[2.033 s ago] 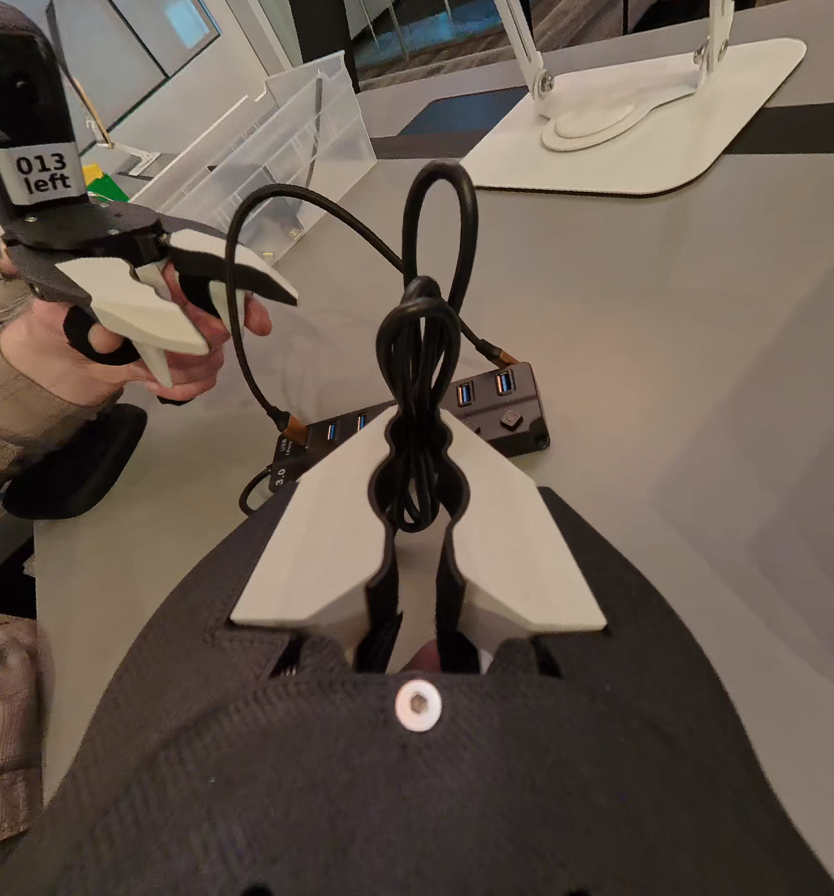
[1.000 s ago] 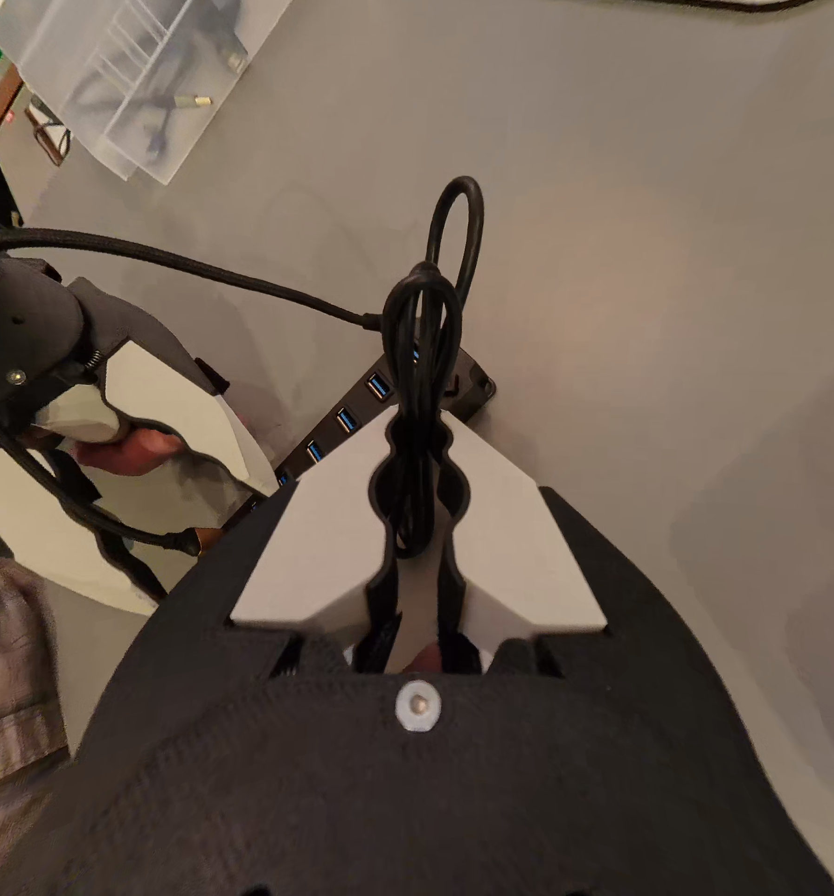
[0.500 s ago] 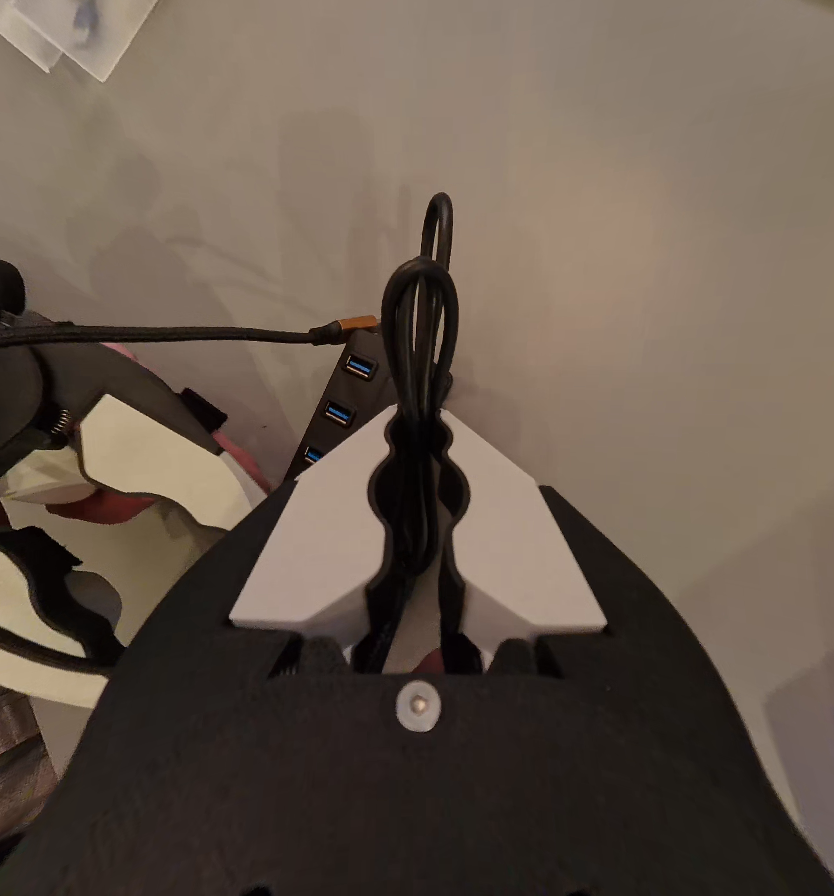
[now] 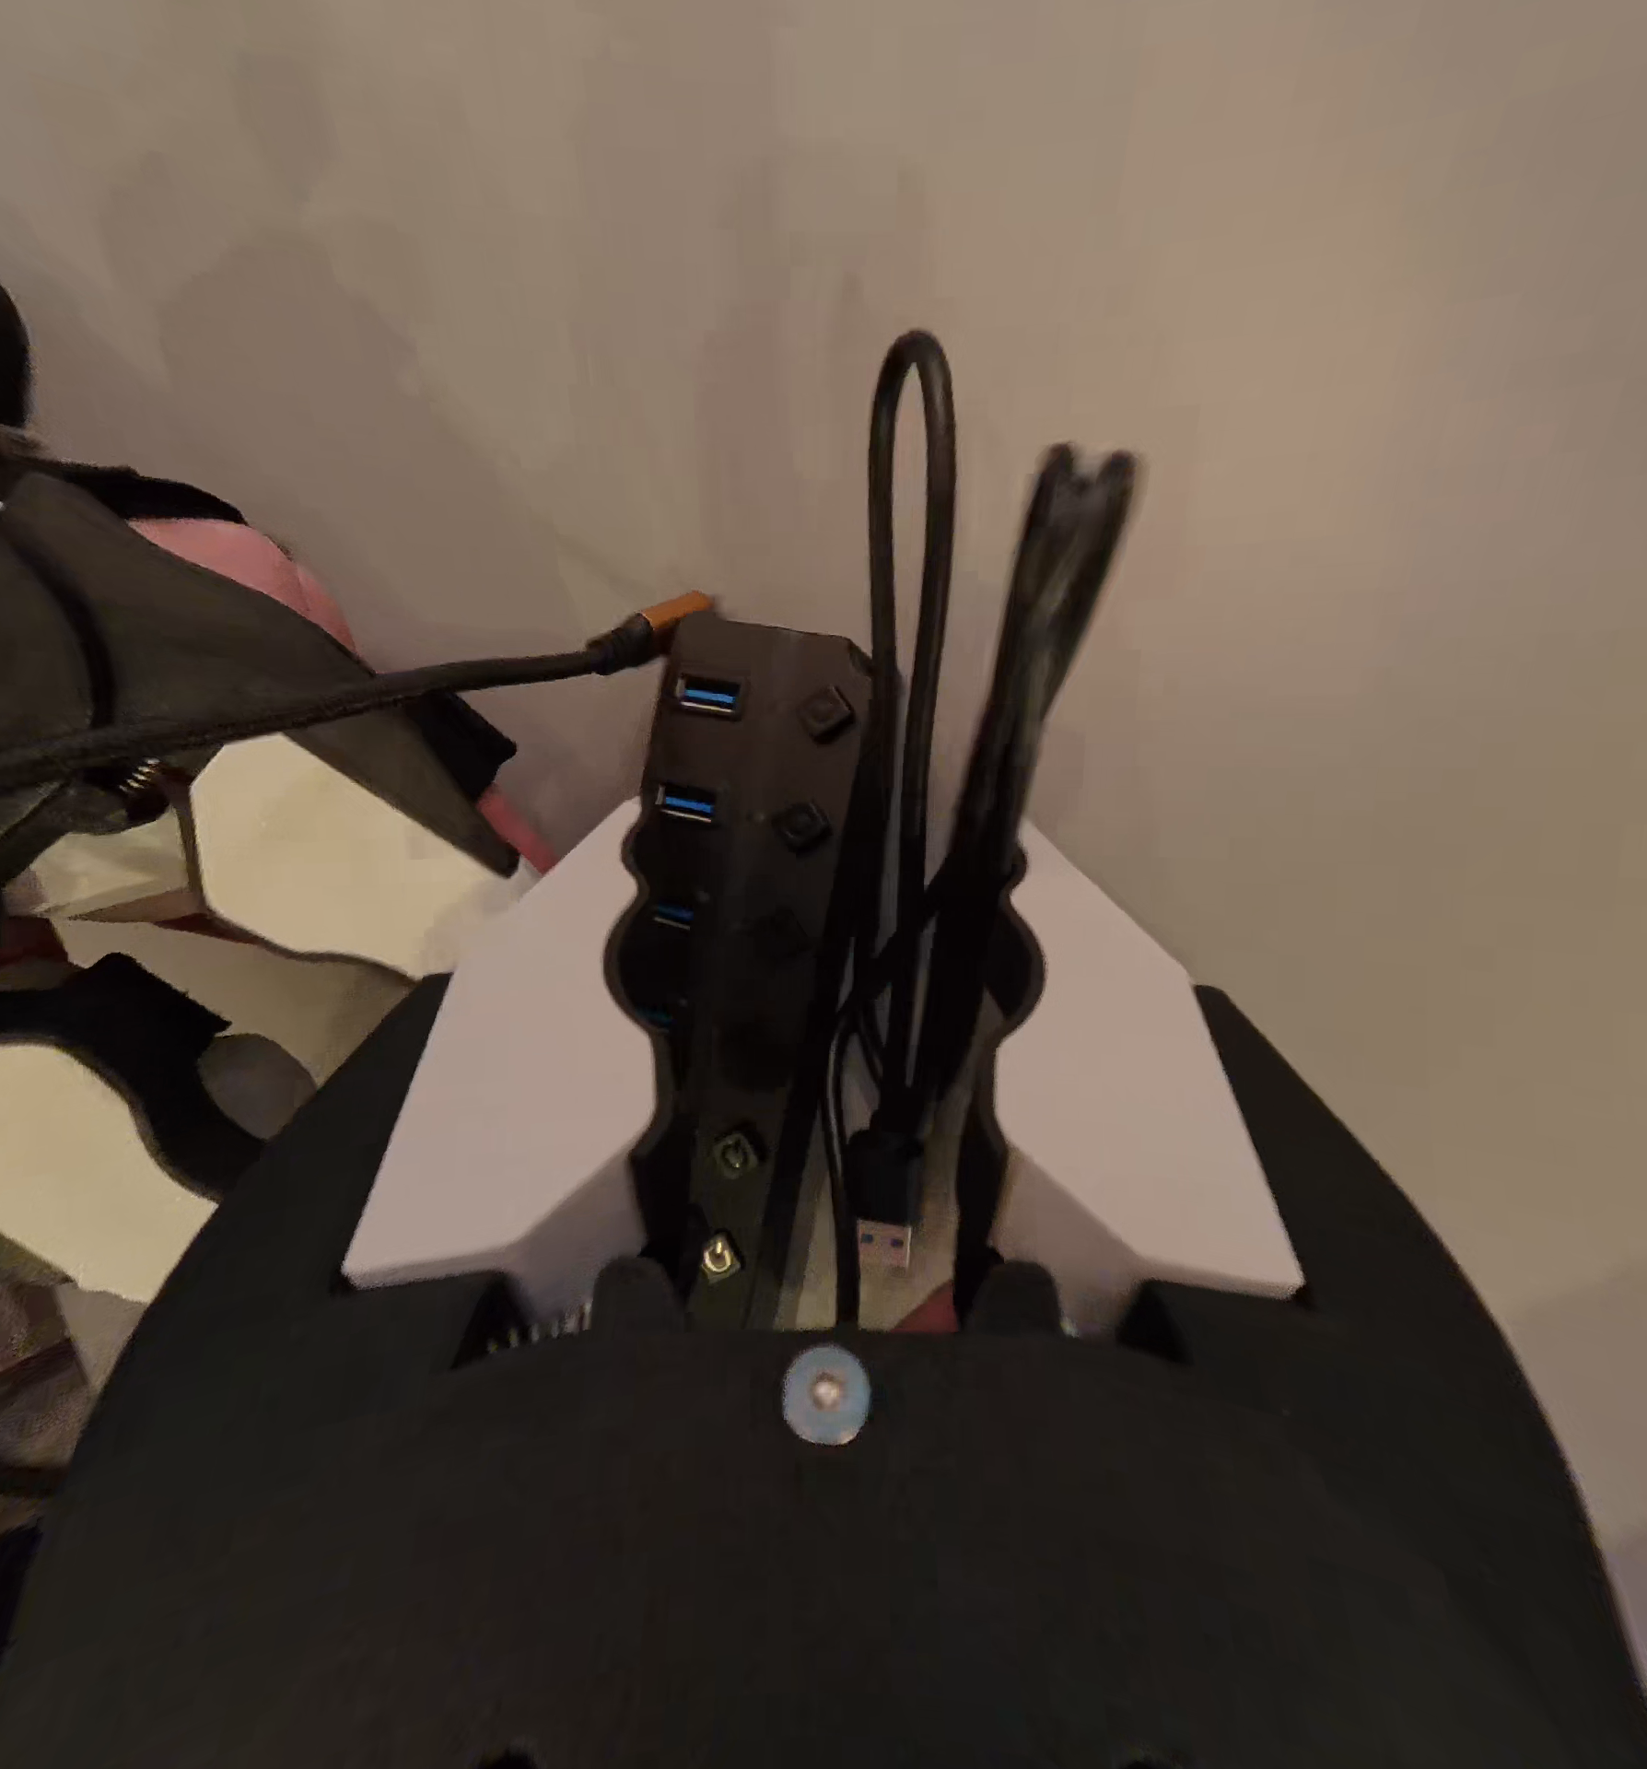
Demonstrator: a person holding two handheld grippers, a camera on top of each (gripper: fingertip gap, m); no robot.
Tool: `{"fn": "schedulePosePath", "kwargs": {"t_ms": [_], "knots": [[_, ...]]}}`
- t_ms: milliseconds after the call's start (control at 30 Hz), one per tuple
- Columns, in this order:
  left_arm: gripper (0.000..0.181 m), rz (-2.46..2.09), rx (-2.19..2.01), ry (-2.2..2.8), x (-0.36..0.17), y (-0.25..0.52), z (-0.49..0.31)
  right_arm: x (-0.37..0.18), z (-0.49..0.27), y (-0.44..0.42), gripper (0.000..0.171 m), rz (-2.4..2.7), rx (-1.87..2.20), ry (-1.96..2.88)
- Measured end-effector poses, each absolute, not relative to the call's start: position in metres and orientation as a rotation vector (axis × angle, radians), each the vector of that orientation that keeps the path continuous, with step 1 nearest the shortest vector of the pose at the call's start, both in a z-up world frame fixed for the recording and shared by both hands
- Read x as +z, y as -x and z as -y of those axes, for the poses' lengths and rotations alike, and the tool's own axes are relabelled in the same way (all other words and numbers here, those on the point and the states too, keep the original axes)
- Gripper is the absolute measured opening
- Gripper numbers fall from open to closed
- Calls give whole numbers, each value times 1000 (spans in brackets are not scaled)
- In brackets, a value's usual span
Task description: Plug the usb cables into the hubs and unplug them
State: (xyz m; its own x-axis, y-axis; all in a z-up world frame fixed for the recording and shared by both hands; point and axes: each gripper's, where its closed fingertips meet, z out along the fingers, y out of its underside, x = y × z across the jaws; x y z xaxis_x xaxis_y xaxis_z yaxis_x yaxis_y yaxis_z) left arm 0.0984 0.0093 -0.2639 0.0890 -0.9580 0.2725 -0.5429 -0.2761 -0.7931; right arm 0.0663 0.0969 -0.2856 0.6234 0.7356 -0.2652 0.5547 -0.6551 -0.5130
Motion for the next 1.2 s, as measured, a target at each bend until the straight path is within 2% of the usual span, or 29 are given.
{"fn": "schedulePosePath", "kwargs": {"t_ms": [233,400,567,733,833,900,1200], "knots": [[53,-1598,-1077,1776,-263,-88,4,-286,-94,-58,78,1167,596,2461],[56,-1705,-978,1783,-273,-63,9,-283,-91,-52,69,1223,614,2380],[55,-1758,-874,1785,-272,-35,6,-287,-78,-45,94,1326,640,2392],[56,-1726,-807,1827,-285,-18,0,-295,-67,-42,110,1521,476,2350],[56,-1733,-811,1825,-282,-13,1,-298,-67,-42,87,1607,349,2293],[58,-1744,-786,1824,-280,-8,-2,-296,-63,-37,63,1651,323,2249],[58,-1647,-748,1772,-267,12,-25,-287,-72,-42,51,1567,328,2206]]}}
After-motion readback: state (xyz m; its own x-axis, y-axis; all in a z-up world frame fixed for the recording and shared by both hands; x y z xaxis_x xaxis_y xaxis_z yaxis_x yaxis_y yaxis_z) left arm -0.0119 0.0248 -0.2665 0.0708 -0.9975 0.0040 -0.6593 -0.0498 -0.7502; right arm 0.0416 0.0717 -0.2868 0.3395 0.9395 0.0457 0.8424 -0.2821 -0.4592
